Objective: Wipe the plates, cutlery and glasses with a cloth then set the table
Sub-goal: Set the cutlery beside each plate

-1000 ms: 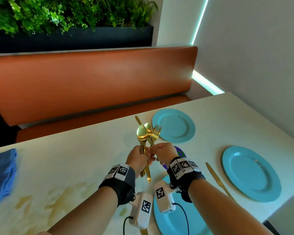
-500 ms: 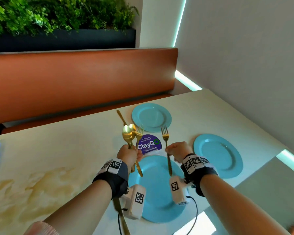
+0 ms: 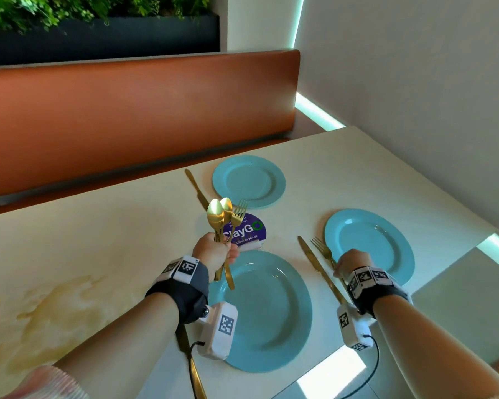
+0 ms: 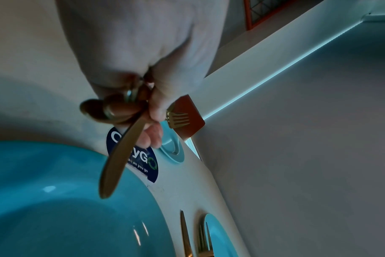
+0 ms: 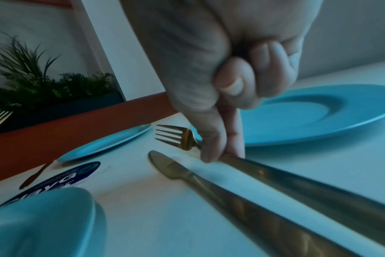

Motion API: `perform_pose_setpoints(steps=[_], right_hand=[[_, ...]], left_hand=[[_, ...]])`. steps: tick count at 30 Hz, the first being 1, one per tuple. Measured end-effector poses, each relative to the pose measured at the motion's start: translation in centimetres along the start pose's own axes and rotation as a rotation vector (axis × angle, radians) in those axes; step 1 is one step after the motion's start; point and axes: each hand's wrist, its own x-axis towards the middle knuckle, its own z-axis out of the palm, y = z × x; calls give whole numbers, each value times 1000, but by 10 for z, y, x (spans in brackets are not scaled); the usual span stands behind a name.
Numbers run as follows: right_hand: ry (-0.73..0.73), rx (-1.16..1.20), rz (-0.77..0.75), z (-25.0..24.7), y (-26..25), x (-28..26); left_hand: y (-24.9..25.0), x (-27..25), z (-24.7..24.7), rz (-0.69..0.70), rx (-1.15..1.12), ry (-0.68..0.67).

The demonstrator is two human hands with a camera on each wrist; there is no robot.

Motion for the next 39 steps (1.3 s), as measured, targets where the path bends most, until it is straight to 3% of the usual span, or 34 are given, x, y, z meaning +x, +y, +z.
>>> perform_pose_setpoints(steps=[11, 16, 39], right_hand=[[113, 118, 68, 7, -9, 3], [149, 94, 16, 7, -11, 0], [141, 47, -31, 1, -9, -3]], left_hand=[[2, 14, 9, -9, 39, -5], [3, 17, 10, -16, 35, -14], [0, 10, 12, 4, 34, -25]])
